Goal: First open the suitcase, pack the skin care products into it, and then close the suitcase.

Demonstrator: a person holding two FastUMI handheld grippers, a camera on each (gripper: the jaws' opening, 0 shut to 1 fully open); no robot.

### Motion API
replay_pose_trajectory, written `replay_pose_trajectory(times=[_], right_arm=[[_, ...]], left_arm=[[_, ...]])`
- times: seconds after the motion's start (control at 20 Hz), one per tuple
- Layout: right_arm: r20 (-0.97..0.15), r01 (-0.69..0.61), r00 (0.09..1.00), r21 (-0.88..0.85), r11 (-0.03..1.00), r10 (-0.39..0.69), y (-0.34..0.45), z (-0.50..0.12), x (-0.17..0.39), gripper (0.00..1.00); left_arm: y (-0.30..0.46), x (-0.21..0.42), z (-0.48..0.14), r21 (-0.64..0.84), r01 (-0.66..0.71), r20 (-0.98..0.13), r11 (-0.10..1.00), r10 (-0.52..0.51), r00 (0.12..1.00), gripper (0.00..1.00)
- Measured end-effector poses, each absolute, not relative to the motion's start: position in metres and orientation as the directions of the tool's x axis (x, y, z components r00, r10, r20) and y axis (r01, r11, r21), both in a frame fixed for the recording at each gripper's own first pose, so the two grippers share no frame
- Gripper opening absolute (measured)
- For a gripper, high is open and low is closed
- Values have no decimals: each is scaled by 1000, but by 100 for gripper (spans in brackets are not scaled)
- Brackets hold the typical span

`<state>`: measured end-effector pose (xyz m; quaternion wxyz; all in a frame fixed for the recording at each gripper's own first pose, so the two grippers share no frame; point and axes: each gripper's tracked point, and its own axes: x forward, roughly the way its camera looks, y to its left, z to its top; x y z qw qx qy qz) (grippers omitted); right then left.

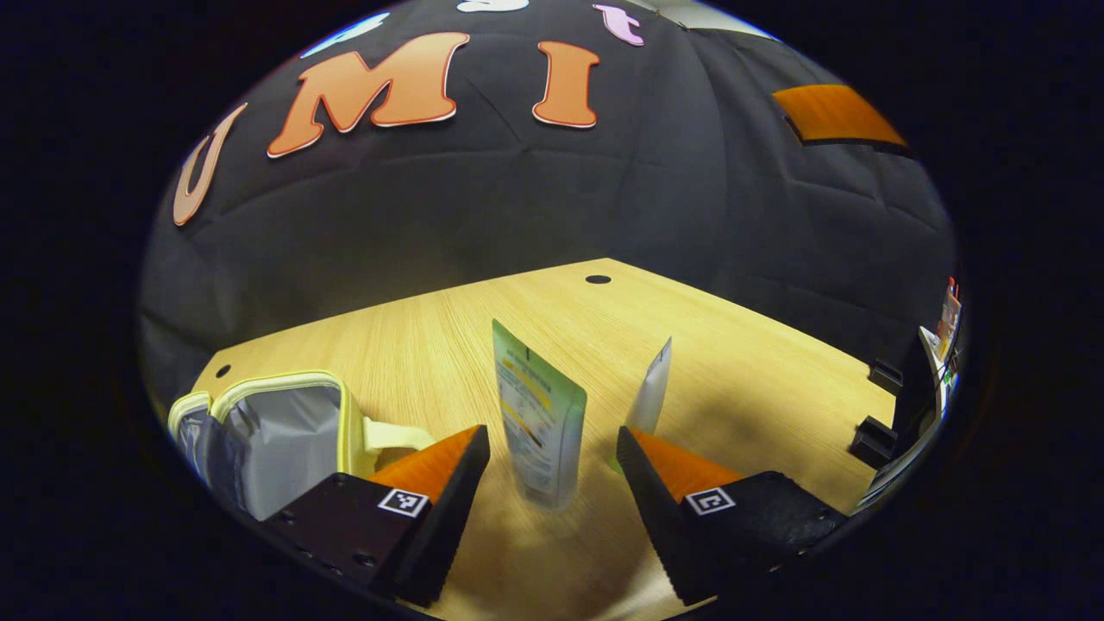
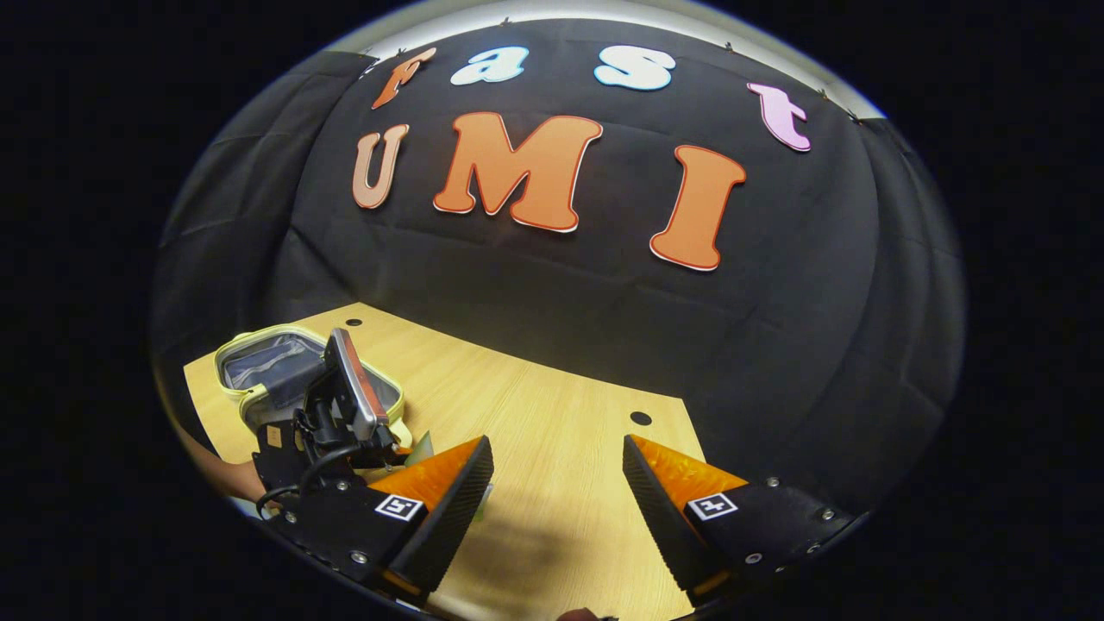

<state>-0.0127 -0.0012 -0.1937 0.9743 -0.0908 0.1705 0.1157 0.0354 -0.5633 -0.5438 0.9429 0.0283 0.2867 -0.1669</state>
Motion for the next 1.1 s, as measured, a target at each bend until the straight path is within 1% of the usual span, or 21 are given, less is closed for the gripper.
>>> replay_pose_trajectory(times=[0.15,0.2,0.25,0.3,0.35,0.5,0.65,0.7,0.8,0.95,1.1], right_arm=[[-352,-239,918,-121,964,183,-8,-194,-11,96],[-353,-236,918,-120,964,180,-10,-194,-12,96],[-352,-233,919,-122,965,178,-11,-195,-11,96],[-353,-229,920,-125,965,172,-15,-197,-12,96],[-355,-228,919,-123,966,172,-16,-199,-12,96],[-371,-228,912,-103,968,176,-19,-211,-11,96],[-399,-252,896,-91,963,197,-17,-232,-14,96],[-411,-271,886,-85,959,214,-13,-241,-14,96],[-430,-304,868,-70,950,246,-5,-256,-14,96],[-472,-366,827,-38,930,306,13,-288,-15,96],[-528,-420,774,-15,908,349,30,-322,-15,96]], left_arm=[[-568,41,-550,-41,328,-554,944,-295,778,89],[-565,42,-552,-37,319,-560,947,-284,778,82],[-560,43,-554,-30,304,-570,952,-266,777,64],[-558,39,-547,-36,310,-561,950,-276,781,46],[-558,44,-552,-32,308,-573,951,-270,774,46],[-552,41,-538,-48,283,-571,958,-259,779,34],[-540,47,-503,-74,240,-538,968,-241,807,34],[-533,51,-485,-78,225,-520,971,-232,822,32],[-527,51,-466,-80,209,-504,975,-221,835,34],[-513,48,-427,-65,183,-473,981,-191,860,34],[-493,42,-406,-38,141,-469,989,-143,872,34]])
